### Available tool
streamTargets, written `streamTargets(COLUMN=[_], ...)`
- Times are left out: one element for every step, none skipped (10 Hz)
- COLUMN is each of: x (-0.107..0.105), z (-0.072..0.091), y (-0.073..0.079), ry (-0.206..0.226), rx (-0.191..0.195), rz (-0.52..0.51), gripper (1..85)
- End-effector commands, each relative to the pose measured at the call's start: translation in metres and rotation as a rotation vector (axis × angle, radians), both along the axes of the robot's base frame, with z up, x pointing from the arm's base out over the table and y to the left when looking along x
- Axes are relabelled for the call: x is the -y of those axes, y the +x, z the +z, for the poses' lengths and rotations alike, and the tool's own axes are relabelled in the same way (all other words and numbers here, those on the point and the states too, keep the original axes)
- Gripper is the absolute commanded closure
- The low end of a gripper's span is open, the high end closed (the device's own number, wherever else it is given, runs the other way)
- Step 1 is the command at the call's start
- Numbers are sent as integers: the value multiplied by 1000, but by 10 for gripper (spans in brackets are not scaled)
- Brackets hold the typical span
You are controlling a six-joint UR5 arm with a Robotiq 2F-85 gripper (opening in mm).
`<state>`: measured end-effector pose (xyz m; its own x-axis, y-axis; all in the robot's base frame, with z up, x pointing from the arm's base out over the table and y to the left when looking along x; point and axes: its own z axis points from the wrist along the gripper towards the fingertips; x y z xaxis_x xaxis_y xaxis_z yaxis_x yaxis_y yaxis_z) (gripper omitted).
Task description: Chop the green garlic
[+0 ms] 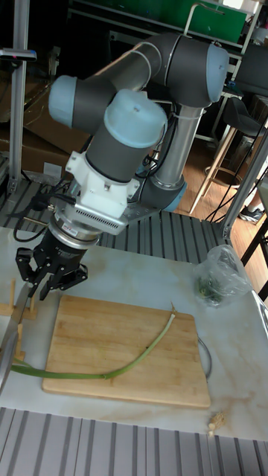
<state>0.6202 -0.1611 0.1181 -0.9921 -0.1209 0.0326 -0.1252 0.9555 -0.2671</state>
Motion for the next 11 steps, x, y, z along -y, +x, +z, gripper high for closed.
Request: streamTargets(x=[4,2,9,18,19,25,28,21,17,15,15], z=[-14,-21,-28,-29,-28,-27,-29,-33,-35,-35,-33], y=[6,2,2,0,-9,-12,-11,-8,-6,-5,-4], ry=[23,43,42,14,-4,-32,-37,-7,8,15,0], rx=[0,-13,-10,-10,-42,-48,-42,-29,-22,-19,-19], rz=[-20,-28,-21,-24,-57,-78,-95,-103,-101,-100,-100], gripper=[603,603,573,567,563,573,657,667,663,663,663])
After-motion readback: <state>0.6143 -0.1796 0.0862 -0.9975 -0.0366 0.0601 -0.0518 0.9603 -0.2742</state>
